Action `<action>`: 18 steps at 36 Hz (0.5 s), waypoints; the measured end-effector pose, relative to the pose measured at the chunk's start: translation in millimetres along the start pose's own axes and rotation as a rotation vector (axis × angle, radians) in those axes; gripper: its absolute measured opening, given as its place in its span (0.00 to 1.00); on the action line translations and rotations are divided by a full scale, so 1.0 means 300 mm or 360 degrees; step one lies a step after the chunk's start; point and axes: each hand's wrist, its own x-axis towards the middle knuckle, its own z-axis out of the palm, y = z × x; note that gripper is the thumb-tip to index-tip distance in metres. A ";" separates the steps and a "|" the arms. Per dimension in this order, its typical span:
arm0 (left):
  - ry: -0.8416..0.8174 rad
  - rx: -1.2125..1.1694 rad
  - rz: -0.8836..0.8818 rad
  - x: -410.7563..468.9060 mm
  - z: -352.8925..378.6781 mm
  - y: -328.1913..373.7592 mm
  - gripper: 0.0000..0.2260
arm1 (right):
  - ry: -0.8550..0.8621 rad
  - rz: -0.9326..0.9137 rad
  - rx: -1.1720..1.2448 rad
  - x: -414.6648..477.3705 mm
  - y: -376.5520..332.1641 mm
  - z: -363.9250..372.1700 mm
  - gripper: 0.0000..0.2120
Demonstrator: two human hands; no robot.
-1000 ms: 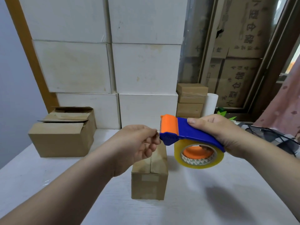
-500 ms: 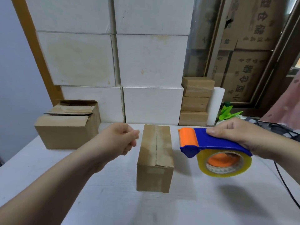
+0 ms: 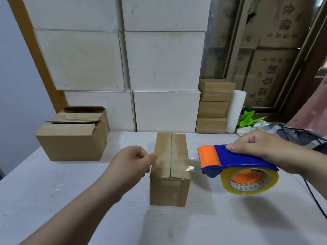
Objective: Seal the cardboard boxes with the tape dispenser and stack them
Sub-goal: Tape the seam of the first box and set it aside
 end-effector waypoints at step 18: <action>0.0118 0.0216 0.0134 -0.006 0.017 -0.016 0.15 | -0.0035 0.0052 0.0052 0.016 0.055 0.018 0.28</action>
